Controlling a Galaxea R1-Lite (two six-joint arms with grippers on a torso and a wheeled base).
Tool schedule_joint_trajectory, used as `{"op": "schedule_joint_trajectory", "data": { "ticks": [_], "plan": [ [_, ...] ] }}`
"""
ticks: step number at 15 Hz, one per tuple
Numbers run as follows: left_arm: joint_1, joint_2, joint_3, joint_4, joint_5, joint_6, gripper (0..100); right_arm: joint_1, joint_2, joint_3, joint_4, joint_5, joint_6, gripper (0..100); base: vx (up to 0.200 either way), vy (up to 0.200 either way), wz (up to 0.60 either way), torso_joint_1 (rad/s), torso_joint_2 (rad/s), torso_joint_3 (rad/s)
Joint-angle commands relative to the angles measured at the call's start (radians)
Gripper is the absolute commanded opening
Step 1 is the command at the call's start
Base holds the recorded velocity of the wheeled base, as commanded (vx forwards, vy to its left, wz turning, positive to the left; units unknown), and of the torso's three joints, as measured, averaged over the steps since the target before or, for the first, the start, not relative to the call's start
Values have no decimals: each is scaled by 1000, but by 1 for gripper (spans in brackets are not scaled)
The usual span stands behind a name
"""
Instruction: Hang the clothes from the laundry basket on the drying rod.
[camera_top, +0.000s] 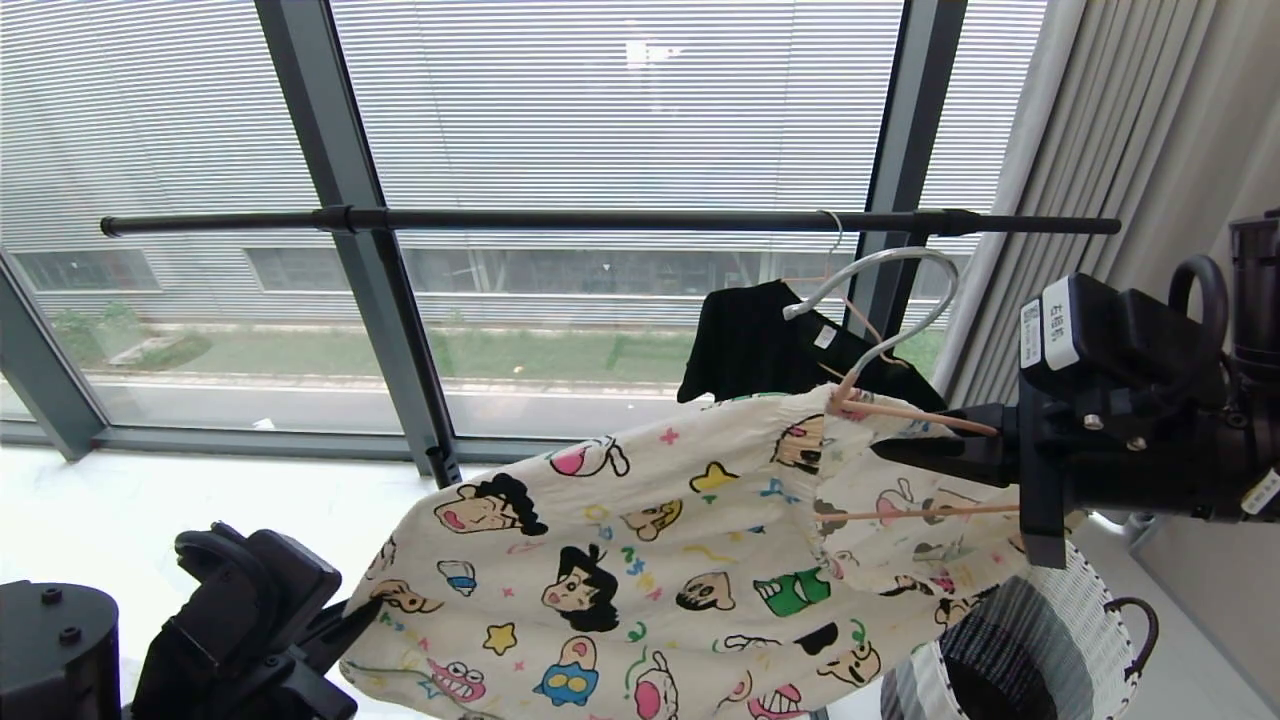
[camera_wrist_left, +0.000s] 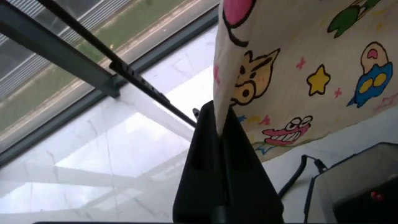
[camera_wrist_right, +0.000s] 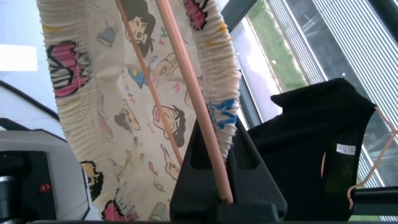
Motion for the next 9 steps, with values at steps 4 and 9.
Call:
{"op": "schedule_joint_trajectory", "data": {
  "ticks": [4,9],
  "plan": [
    [218,-1,3,-1,1,2,0,-13,-2,0,-1,-1,-1,0,0,0,0,0,0,0],
    [220,0,-3,-1,1,8,100,-13,15,-32,-1,-9,-2,0,0,0,0,0,0,0]
  ]
}}
